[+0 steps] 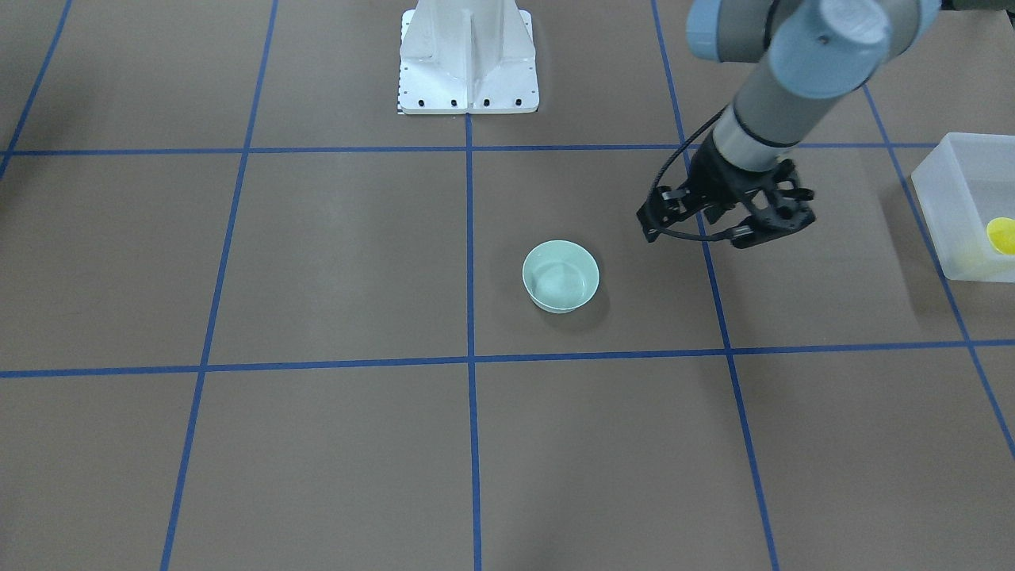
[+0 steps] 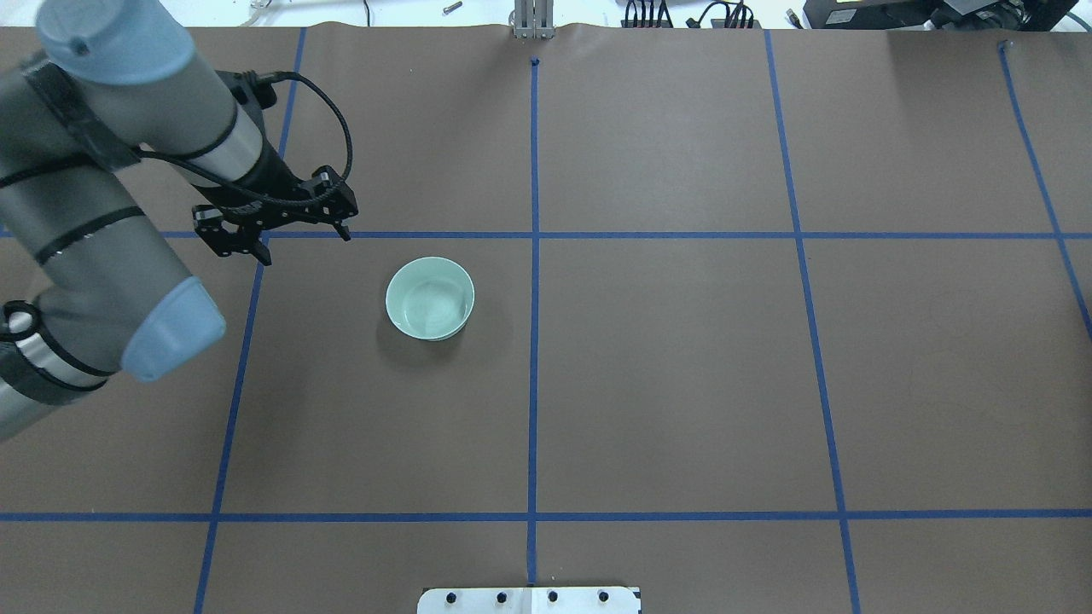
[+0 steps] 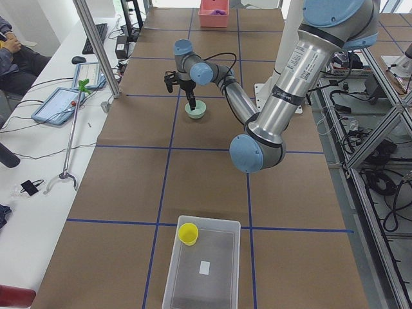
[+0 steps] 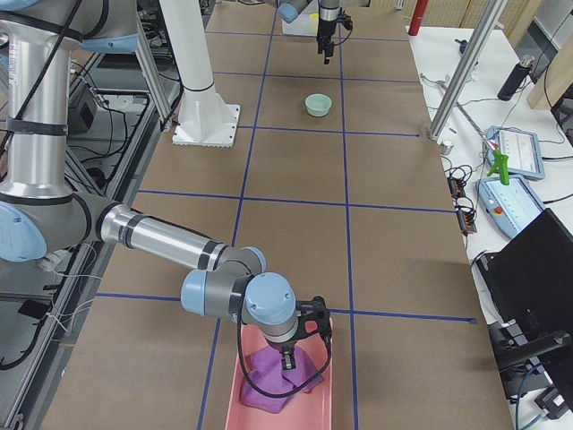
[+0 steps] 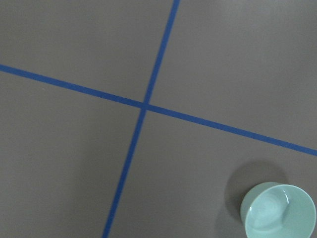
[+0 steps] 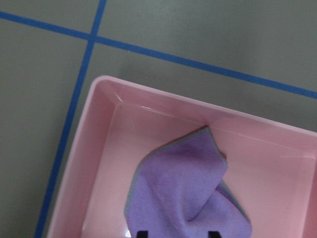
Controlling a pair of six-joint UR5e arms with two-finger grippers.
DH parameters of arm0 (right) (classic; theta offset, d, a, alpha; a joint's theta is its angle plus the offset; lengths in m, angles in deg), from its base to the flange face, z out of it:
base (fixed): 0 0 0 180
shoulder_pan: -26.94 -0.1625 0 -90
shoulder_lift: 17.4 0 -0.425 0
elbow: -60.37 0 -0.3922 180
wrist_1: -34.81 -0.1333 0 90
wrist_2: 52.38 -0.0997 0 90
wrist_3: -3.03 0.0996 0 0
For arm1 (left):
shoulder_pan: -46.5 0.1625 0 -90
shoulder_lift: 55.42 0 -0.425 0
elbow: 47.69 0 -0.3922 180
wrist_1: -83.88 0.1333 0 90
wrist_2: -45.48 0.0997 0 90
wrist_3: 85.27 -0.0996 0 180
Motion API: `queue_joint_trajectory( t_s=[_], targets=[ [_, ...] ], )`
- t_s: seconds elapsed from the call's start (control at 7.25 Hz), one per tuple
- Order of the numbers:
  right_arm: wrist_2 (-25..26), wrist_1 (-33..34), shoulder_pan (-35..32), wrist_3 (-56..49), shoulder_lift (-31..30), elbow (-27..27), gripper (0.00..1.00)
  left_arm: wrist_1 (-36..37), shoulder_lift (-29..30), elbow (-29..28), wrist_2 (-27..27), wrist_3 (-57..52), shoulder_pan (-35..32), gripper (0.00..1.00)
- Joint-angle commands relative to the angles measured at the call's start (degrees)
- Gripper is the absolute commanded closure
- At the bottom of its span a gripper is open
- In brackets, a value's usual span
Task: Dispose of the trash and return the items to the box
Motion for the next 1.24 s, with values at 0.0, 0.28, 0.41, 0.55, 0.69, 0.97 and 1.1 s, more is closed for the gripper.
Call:
queue_joint_trajectory(
  t_s=[0.0, 0.28, 0.41, 0.55, 0.69, 0.97, 1.1],
  targets=[
    [-2.93, 0.54, 2.54, 10.46, -1.67, 9.55, 0.0, -10.15, 0.55, -7.75, 3.15, 5.87, 3.47, 0.02],
    [-3.38, 0.45, 8.59, 21.69, -3.08, 16.85, 0.0, -17.66, 0.54, -11.99, 6.2, 10.72, 7.85, 0.02],
    [-3.64, 0.45, 11.67, 25.74, -3.26, 18.8, 0.0, -18.72, 0.63, -13.05, 7.45, 11.17, 9.26, 0.03],
    [-4.6, 0.45, 13.09, 28.57, -3.79, 20.9, 0.0, -18.91, 0.55, -13.15, 7.55, 12.13, 9.37, 0.16],
    [-4.61, 0.37, 13.45, 29.12, -4.92, 21.97, 0.0, -18.91, 0.63, -13.24, 7.55, 12.4, 9.45, 0.44],
    [-4.7, 0.37, 15.11, 30.6, -5.02, 23.2, 0.0, -18.91, 0.63, -13.67, 7.64, 12.4, 10.6, 0.79],
    [-4.35, 0.19, 17.56, 35.67, -4.76, 25.21, 0.0, -19.0, 0.55, -13.68, 7.55, 12.4, 10.6, 1.0]
  ],
)
